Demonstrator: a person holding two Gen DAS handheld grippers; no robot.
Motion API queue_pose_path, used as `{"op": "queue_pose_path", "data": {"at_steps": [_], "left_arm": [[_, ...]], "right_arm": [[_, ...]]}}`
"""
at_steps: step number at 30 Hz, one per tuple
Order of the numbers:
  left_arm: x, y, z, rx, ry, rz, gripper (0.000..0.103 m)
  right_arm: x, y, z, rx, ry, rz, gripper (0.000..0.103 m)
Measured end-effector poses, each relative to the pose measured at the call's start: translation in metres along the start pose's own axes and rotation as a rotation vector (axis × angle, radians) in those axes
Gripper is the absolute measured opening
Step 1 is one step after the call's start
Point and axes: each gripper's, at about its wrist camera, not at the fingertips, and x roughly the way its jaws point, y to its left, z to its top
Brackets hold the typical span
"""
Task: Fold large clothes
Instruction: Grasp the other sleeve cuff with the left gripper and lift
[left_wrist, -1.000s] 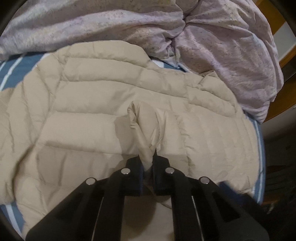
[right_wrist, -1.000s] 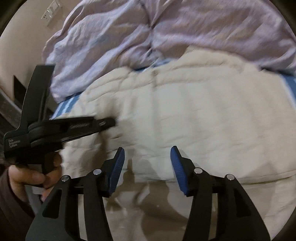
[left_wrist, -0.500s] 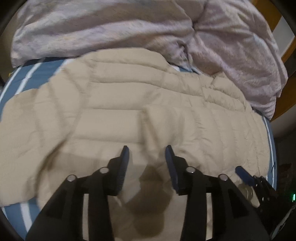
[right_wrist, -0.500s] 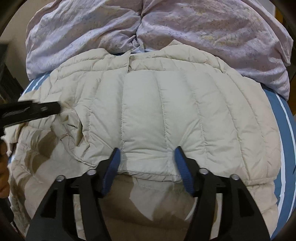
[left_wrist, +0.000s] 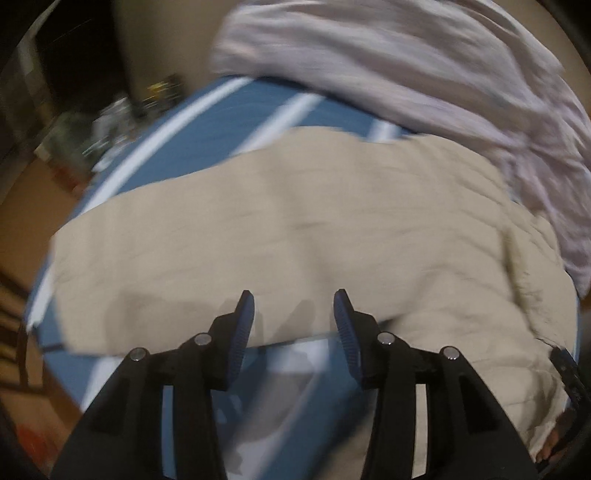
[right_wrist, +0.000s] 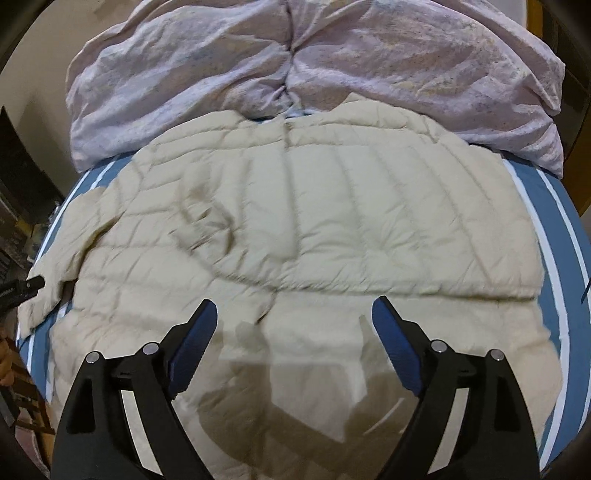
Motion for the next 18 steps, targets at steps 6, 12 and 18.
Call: {"op": "queue_pose_path", "data": {"at_steps": [6,12,18], "left_arm": [[-0.006,0.094,-0.013,-0.147,0.005,0.124,0.045],[-0.006,0.161,-0.022,-0.303,0.013,0.193,0.045],[-0.004,0.184,-0.029,-0.386,0.014,0.188,0.044]], "right_arm": [[-0.009,0.029,-0.017,-0.036,0.007,0.027,0.088],[-0.017,0.048,-0.026,-0.070,0.006,0.033,0.088],[-0.022,0.052,-0.031,-0.073,0.001,0.022,0.088]]}}
